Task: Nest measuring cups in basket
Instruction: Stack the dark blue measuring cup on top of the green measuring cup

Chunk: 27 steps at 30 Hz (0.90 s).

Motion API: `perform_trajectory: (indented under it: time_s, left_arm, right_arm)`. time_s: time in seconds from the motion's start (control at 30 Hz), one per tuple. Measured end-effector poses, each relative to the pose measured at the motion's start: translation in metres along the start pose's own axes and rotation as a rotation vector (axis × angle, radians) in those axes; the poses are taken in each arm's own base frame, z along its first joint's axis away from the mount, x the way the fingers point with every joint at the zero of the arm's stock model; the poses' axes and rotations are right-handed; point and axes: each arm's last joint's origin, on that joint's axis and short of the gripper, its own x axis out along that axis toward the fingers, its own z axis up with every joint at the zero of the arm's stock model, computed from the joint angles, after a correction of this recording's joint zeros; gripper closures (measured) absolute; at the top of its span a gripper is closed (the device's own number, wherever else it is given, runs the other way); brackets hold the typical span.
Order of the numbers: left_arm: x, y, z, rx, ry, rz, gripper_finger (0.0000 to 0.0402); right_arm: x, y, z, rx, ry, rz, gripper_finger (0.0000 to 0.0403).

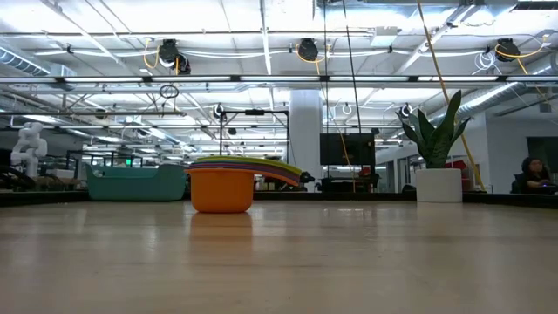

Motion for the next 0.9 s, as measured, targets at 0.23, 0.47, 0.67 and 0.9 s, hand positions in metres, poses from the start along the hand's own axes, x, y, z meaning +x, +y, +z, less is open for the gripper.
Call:
perform_trajectory:
  time_s: [0.23, 0.47, 0.67, 0.9]
  left_arm:
    - [-0.013, -0.005, 0.0, -0.01, -0.027, 0.193, 0.0157]
    - [-0.021, -0.01, 0.002, -0.018, -0.05, 0.206, 0.0138]
    - [-0.017, -0.006, 0.003, -0.04, -0.051, 0.25, 0.0138]
    - [-0.009, 0.001, 0.004, -0.082, -0.046, 0.274, 0.0157]
  right_arm:
    - [-0.011, -0.005, 0.01, 0.011, -0.015, 0.001, 0.0402]
    - [-0.029, -0.008, 0.024, 0.042, -0.049, 0.017, 0.0403]
    - [-0.046, -0.011, 0.028, 0.107, -0.19, -0.008, 0.0403]
    - [-0.056, -0.016, 0.009, 0.205, -0.441, -0.027, 0.0403]
